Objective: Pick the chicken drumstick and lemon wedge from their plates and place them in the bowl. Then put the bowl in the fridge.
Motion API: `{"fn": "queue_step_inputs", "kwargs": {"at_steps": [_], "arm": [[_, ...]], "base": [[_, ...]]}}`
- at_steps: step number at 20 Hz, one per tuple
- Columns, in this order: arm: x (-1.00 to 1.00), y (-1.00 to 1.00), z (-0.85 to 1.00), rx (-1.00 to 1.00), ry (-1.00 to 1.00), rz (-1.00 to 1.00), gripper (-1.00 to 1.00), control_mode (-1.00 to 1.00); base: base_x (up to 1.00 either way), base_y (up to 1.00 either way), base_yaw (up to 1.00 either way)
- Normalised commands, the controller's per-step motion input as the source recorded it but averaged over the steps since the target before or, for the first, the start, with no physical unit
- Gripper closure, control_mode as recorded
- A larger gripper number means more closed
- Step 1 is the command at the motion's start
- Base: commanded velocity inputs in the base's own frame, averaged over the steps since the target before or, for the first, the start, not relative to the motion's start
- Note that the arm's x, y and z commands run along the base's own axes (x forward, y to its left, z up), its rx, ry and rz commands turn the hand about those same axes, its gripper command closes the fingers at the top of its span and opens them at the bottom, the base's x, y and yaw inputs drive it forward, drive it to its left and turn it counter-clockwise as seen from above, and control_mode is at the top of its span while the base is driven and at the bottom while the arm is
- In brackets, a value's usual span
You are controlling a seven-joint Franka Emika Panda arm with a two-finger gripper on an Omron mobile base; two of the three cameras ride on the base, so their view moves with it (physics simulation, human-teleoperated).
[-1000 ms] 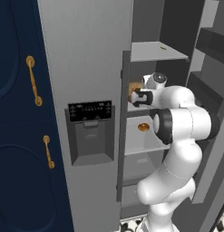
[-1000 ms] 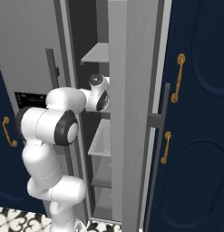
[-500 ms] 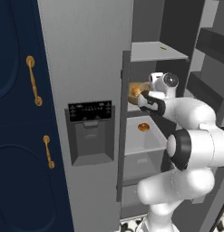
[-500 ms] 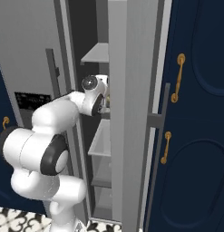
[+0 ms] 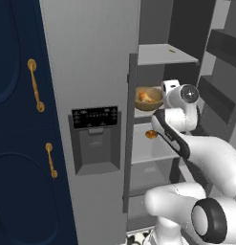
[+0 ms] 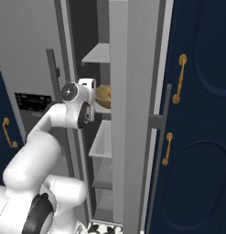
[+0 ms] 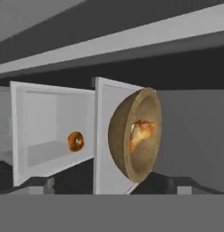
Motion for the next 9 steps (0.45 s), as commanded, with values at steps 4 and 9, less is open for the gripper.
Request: {"fn": "queue_step_inputs", "kwargs": {"at_steps": [4, 9], "arm": [[-1.0, 0.26, 0.02, -0.05, 0.0, -0.02, -1.0, -1.0], [-1.0, 0.06, -0.16, -0.03, -0.04, -0.01, -1.0, -1.0]], "base": [[0.0, 0.0, 0.0], [0.0, 0.0, 0.0]]}}
